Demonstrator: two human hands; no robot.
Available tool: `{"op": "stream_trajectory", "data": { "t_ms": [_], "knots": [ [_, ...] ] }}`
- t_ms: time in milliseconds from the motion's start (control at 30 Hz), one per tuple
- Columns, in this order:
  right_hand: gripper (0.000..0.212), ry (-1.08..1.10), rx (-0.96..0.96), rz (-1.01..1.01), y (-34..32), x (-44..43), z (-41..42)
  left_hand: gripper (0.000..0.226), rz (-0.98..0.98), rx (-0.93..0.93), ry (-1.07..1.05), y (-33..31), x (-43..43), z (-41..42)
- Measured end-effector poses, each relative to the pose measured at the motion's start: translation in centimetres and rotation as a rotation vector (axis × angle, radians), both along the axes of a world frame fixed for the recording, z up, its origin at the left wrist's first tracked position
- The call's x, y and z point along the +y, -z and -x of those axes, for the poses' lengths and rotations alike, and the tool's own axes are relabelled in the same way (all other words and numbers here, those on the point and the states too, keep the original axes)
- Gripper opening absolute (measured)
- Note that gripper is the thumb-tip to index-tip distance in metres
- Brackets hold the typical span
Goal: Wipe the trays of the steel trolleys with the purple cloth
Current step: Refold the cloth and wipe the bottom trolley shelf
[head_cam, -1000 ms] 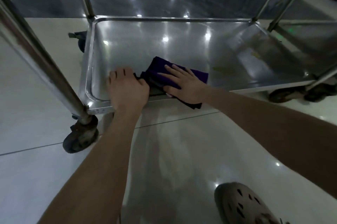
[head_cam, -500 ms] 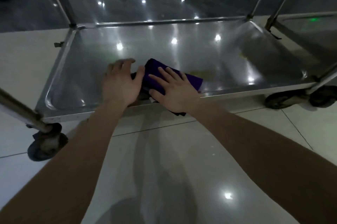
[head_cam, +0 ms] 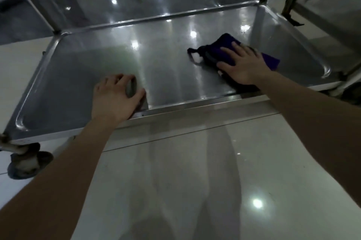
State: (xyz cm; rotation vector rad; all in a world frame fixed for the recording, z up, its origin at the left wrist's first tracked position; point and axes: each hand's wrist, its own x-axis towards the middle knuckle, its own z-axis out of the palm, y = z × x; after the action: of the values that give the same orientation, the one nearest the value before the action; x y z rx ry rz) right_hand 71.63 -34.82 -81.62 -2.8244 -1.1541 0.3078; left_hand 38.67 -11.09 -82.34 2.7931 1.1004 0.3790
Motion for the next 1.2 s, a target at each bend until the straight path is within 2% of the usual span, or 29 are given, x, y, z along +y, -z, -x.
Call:
{"op": "stream_trajectory", "data": {
  "t_ms": [100, 167, 267, 433, 533, 700, 933, 1067, 1200],
  "knots": [
    [0.093, 0.169, 0.009, -0.009, 0.8, 5.1, -1.0, 0.073, -0.016, 0.007, -0.013, 0.1, 0.0, -0.1],
    [0.095, 0.192, 0.0, 0.01, 0.7, 9.4, -0.5, 0.071, -0.044, 0.005, -0.014, 0.3, 0.1, 0.0],
    [0.089, 0.05, 0.017, 0.013, -0.2, 15.5, 2.2, 0.069, -0.066, -0.003, -0.016, 0.3, 0.2, 0.1],
    [0.079, -0.337, 0.044, -0.008, -0.8, 22.2, 10.9, 0.064, -0.079, 0.021, -0.009, 0.2, 0.1, 0.3],
    [0.068, -0.533, 0.055, -0.021, -0.5, 22.5, 13.7, 0.06, -0.076, 0.02, -0.009, 0.0, 0.0, 0.4],
    [0.065, -0.575, 0.095, -0.064, -0.7, 18.8, 11.4, 0.064, -0.042, 0.013, -0.011, -0.7, -0.5, 0.2],
    [0.072, -0.413, 0.101, -0.045, -0.7, 5.2, 1.3, 0.064, -0.024, 0.021, -0.022, -0.9, -1.1, -0.2],
    [0.073, -0.039, 0.046, -0.047, -0.5, -2.1, -3.0, 0.067, -0.022, 0.032, -0.015, -0.8, -1.5, -0.3],
    [0.078, 0.36, -0.024, -0.029, 0.1, -1.8, -0.7, 0.063, -0.035, 0.025, -0.018, -1.0, -2.5, -0.6]
  ]
}}
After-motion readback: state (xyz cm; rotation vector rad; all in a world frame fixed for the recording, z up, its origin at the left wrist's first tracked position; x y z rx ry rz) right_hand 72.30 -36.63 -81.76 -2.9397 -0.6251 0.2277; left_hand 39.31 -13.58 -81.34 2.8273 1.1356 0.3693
